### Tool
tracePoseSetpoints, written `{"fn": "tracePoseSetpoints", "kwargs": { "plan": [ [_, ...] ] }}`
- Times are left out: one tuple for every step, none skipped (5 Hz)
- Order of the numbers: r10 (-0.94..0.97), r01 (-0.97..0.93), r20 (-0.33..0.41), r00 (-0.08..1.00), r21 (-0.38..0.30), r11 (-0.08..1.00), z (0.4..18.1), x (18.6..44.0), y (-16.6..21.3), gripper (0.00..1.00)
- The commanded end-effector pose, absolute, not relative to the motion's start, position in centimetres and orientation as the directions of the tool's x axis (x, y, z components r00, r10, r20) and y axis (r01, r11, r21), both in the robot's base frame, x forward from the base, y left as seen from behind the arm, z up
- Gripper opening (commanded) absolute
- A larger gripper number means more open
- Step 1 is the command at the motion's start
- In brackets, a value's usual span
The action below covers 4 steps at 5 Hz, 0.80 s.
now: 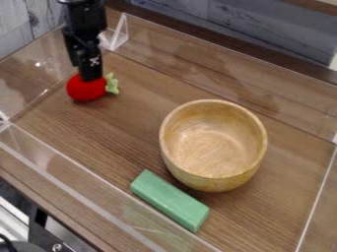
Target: Move the red object to the right side of the table
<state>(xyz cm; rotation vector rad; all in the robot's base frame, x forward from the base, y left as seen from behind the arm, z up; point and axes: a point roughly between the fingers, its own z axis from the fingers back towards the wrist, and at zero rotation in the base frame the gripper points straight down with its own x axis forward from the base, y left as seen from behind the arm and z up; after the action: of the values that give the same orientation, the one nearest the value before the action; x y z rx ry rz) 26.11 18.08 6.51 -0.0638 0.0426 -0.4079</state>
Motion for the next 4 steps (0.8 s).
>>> {"fn": "tracePoseSetpoints", "kwargs": {
  "plan": [
    [-0.386,0.386,0.005,0.922,-0.022,0.922,7.82,26.17,20.38,1.0],
    [-0.375,0.375,0.007,0.927,-0.03,0.927,7.28,25.95,21.12,1.0],
    [-0.369,0.37,0.013,0.929,-0.038,0.928,7.25,26.44,20.72,1.0],
    [-0.366,0.367,0.018,0.93,-0.047,0.929,7.27,26.94,20.28,1.0]
  ]
}}
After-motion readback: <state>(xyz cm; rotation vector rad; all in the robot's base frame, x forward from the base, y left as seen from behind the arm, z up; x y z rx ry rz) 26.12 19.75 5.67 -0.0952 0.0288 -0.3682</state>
